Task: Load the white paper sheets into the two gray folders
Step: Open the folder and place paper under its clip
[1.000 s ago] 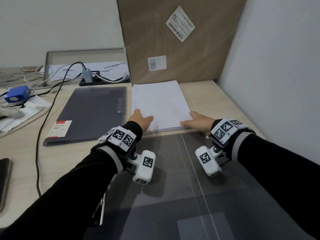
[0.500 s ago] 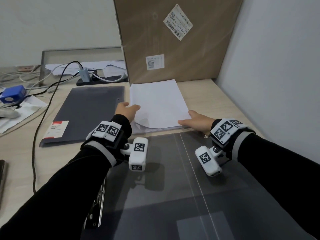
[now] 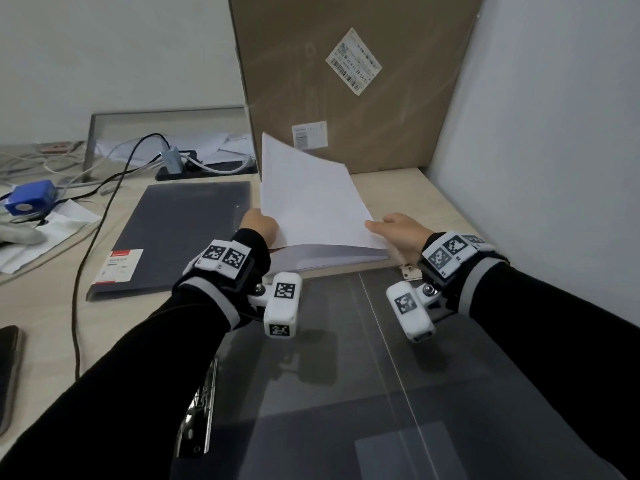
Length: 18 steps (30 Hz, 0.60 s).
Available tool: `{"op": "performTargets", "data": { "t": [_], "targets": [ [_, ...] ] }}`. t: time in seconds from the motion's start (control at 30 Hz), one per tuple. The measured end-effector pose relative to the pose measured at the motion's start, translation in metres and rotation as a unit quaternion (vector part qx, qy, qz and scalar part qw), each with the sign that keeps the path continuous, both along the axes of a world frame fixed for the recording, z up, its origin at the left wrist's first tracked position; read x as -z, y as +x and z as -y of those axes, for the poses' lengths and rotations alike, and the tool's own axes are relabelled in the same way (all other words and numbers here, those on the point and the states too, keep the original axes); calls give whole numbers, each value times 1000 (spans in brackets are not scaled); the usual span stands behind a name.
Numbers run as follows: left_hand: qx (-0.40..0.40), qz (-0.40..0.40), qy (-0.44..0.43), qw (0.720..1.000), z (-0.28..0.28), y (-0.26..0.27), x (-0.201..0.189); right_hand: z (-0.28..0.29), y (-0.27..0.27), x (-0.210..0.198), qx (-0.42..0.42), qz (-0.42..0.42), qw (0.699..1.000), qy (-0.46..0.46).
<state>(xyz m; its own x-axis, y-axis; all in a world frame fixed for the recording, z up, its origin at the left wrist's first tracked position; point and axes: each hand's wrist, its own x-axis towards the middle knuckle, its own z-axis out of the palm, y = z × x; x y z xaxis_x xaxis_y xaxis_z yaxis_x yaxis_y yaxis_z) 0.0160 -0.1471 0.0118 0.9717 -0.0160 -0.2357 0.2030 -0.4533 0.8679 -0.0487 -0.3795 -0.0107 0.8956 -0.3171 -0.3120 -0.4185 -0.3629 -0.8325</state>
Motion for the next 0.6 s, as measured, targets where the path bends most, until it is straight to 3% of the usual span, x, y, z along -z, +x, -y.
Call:
{"op": "performTargets", "data": {
  "t": [0.1, 0.17, 0.33, 0.43, 0.6],
  "targets": [
    [-13, 22, -154, 988, -18, -19, -6, 0, -13, -33, 22, 24, 997, 74],
    [20, 25, -224, 974, -29, -42, -15, -4, -26, -53, 6, 38, 991, 132],
    [122, 30, -228, 966, -55, -92, -26, -10, -58, -83, -18, 111, 962, 250],
    [160, 18, -204, 966, -66, -108, -28, -19, -81, -83, -21, 152, 958, 243],
    [125, 80, -284, 947, -64, -122, -51, -44, -113, -81, -15, 253, 941, 225]
  ]
}}
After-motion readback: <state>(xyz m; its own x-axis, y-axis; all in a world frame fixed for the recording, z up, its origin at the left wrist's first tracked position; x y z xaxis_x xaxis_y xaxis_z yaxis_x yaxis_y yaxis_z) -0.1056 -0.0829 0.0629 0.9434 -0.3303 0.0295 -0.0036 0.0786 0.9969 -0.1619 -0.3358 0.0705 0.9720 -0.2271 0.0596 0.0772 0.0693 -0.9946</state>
